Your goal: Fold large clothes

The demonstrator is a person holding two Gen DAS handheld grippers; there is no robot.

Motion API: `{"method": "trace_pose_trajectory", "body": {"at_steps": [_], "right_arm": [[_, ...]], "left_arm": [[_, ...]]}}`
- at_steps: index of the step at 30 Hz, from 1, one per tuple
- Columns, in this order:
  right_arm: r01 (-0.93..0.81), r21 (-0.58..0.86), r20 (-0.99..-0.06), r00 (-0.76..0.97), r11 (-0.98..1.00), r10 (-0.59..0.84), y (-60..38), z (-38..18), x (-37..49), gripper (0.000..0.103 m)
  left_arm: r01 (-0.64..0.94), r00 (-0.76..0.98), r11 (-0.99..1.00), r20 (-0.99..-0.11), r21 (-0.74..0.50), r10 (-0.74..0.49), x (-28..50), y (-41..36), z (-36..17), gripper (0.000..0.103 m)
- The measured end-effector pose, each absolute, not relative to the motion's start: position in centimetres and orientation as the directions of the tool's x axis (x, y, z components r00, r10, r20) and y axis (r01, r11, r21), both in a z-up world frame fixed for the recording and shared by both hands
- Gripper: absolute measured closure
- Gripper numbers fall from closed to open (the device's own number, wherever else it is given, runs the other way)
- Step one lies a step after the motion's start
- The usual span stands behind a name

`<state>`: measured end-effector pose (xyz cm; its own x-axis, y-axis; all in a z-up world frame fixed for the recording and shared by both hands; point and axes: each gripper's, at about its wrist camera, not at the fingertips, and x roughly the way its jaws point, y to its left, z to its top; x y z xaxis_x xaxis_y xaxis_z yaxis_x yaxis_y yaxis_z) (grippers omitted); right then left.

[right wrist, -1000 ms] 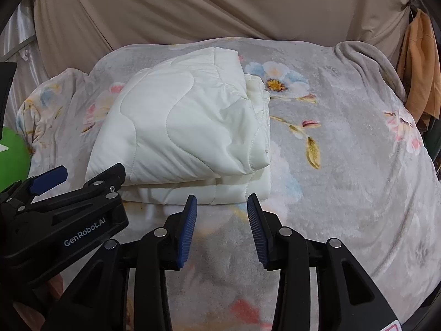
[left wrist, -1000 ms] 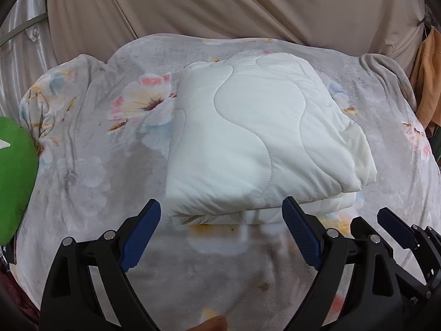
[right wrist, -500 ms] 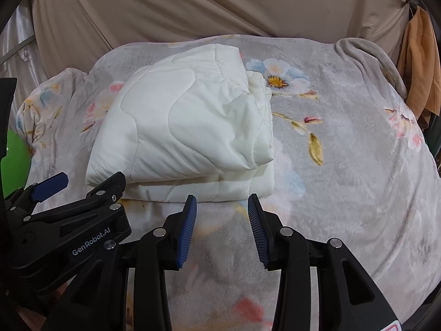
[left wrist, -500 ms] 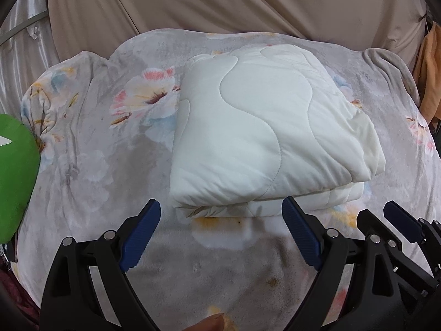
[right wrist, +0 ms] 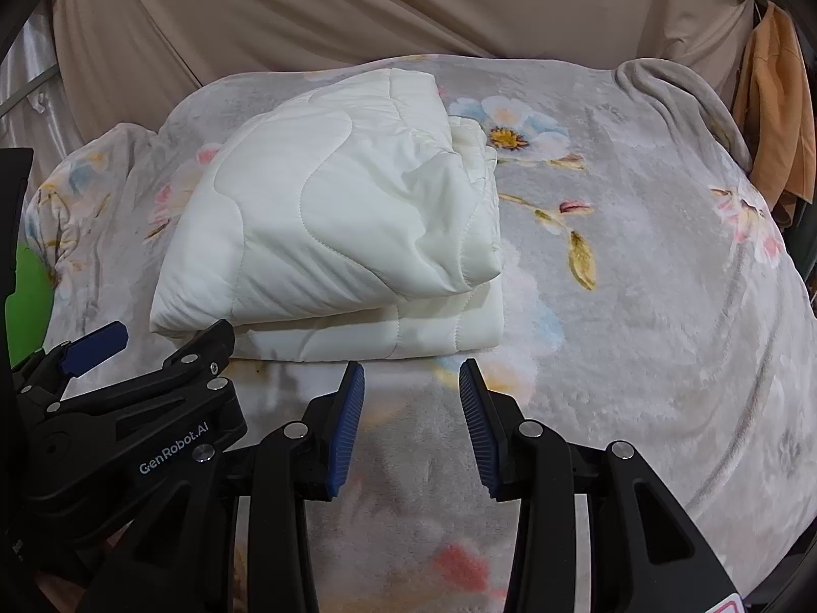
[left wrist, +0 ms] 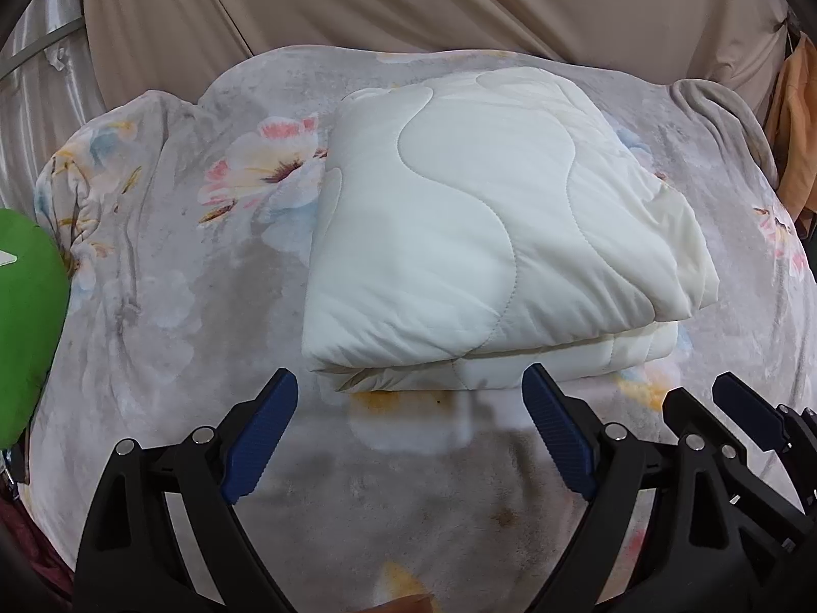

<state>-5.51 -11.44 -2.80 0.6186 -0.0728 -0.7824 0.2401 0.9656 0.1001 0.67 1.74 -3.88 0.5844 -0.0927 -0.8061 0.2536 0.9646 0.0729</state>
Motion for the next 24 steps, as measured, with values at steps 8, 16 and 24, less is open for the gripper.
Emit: {"method": "trace_pose_trajectory", "body": {"at_steps": [8,16,24], "right_arm": [[0.242,0.103,-0.784,0.616,0.965,-0.071,-11.58,-2.9,-5.51,0.063],[0.249,0.102,-0.788,0.611,0.963,-0.075,-11.78,-3.26,-5.54,0.063],[0.251,0.095,-0.79,0.608,0.963,-0.081,-11.93,-3.37,-5.46,0.063]], "left_arm": [[0.255,0.585,0.964,-0.806,0.076,-0.092,0.75,1.43,-4.0,0.016],[0.259,0.591,0.962,-0.802,0.084,-0.089,0.63,1.18,-4.25,0.017],[0.262,0.582,0.962,-0.808,0.079,-0.092,0.77,0.9,-4.38,0.019]]}}
